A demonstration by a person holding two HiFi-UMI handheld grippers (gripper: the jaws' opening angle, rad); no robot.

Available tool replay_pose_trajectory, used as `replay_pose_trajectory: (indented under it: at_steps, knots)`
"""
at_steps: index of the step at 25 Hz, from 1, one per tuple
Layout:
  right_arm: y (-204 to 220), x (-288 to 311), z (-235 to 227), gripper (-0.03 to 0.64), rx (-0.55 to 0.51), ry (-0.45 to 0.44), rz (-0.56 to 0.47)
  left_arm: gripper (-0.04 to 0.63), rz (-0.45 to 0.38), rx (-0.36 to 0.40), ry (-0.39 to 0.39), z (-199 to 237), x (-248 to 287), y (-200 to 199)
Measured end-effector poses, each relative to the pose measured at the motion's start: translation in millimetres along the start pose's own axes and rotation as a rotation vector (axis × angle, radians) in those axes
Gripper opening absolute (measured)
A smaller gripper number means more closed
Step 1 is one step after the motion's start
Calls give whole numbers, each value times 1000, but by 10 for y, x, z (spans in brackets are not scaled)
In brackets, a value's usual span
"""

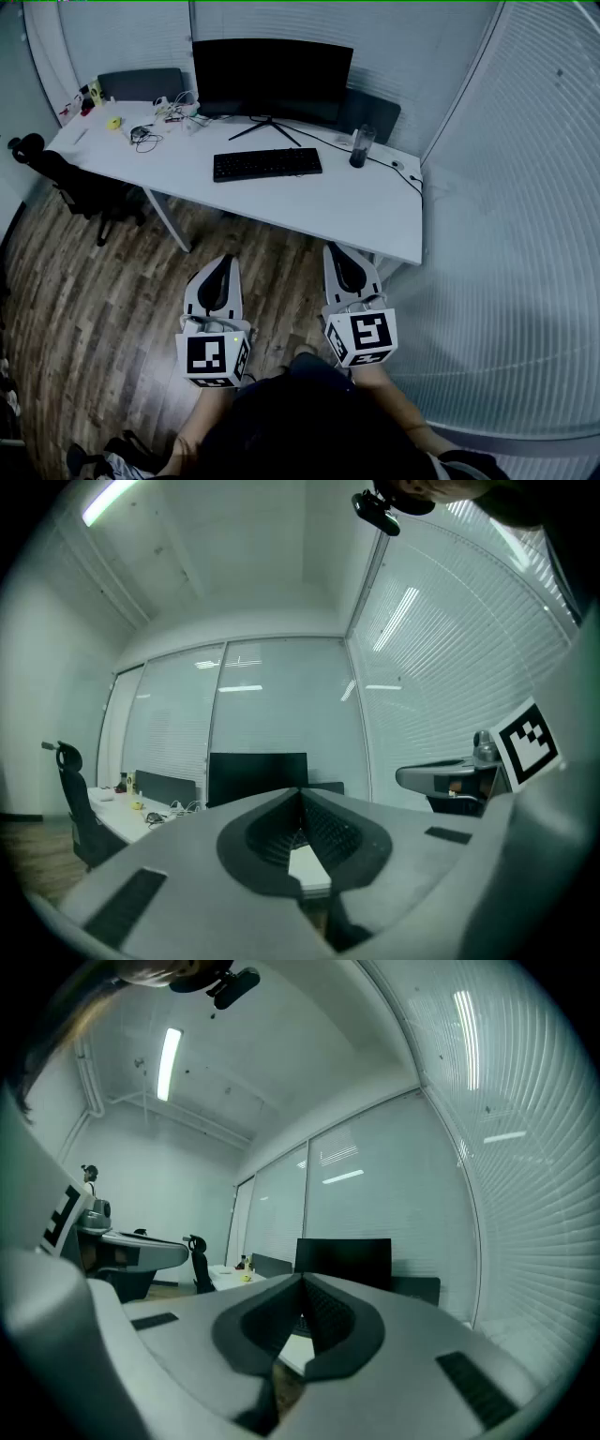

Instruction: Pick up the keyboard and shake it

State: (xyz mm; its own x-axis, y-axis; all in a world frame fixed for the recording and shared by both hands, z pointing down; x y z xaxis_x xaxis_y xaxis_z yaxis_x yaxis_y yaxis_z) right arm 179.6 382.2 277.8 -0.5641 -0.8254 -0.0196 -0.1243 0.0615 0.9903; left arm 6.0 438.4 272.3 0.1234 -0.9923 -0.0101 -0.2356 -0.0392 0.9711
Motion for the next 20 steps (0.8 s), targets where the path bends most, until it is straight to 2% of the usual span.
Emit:
replay_pose_trajectory:
  at_steps: [6,11,20]
  knots:
    - [-15,95,48,28,9,-1,-5,26,-2,-9,4,102,29,25]
    - [82,327,-100,29,27,15,13,26,14,-24,3,199,217,152]
    - [308,1250,-561,52,29,3,59,28,27,-70,3,581,1075,494]
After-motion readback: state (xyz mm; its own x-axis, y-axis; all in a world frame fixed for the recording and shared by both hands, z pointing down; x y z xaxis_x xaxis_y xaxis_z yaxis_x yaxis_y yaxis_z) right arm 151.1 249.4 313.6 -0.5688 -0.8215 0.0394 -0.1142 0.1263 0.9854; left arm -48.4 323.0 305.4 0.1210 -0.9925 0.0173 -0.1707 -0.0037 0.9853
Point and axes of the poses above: the fingertips, and each gripper's own axes: x forward along the fingers, z to its left, y out of its underside, the point moved 3 cm from there along -x, backward along the fingers, and after that the axes turned 11 degrees about x, right-handed, at the moved point
